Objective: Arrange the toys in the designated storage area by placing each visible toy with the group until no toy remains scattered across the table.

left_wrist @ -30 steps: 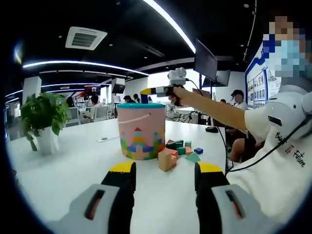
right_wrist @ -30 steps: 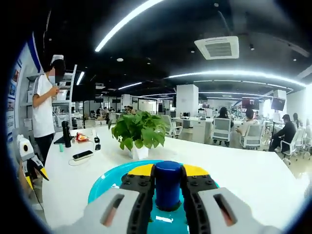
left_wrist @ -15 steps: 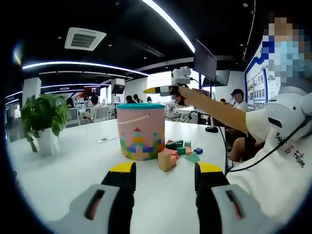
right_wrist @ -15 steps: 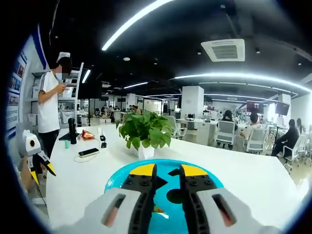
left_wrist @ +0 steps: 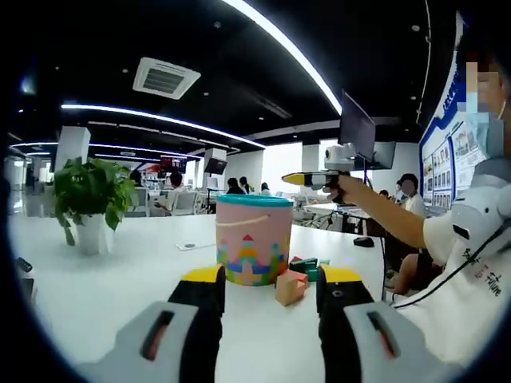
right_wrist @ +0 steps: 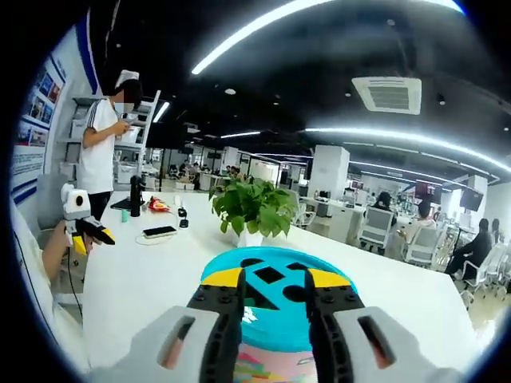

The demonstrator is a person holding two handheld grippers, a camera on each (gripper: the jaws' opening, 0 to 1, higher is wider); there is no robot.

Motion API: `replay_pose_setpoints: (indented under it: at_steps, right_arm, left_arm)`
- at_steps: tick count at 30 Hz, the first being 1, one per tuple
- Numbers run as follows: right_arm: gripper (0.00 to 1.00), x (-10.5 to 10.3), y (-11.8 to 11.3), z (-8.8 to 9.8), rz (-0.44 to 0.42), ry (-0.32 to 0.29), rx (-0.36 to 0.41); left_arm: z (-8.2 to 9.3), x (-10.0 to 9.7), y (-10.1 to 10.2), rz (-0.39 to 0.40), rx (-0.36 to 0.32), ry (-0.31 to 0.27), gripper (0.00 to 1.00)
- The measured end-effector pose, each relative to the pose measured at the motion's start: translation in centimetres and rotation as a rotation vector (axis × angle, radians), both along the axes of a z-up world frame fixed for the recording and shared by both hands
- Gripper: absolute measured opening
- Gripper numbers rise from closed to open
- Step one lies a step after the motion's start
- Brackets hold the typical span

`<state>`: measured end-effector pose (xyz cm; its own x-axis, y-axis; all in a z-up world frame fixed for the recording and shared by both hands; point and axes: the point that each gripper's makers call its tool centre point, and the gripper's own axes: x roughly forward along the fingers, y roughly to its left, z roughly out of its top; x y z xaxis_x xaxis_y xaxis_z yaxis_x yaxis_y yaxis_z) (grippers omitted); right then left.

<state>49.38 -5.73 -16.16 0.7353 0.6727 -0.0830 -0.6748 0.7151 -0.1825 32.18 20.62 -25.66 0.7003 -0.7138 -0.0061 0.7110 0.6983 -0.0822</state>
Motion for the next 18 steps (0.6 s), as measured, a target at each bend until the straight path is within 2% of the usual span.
replay_pose_setpoints:
  at_steps: [7,8,10,13,14,16,18]
  right_arm:
    - [0.29,-0.8,-0.8,1.0,-0.016,-0.021,0.035]
    - [0.29,-2.0,-1.4,0.8,-0.025,-0.033,0.02]
    - [0.28,-2.6,-2.1,0.4,-0.034,-0.045,-0.004]
    - [0.28,-3.9,-3.0,0.0,-0.042,-0.038,0.03]
    - [0.28,-4.2,-3.2,-0.1,-0.042,-0.04,0.031]
    - [0.31,-4.5,-3.4,-0.2,-0.041,-0.045,0.025]
    - [0.33,-5.2,-4.2,-0.6,-0.04,-0.044,0.015]
  left_arm:
    - [-0.7,-0.8,-1.1,-0.058,0.054,-0.001,0.49]
    - [-1.1,-1.0,-1.6,-0.082,0.074,0.005,0.49]
    - [-1.2,-0.8,-1.7,-0.077,0.067,0.018,0.49]
    - [-1.3,0.2,-1.1,-0.012,0.022,0.047,0.49]
    - [-1.7,0.6,-1.1,0.001,0.041,0.057,0.49]
    - [-1.8,0.5,-1.4,-0.001,0.054,0.06,0.49]
    - [-1.4,-0.3,-2.4,-0.056,0.067,0.046,0.49]
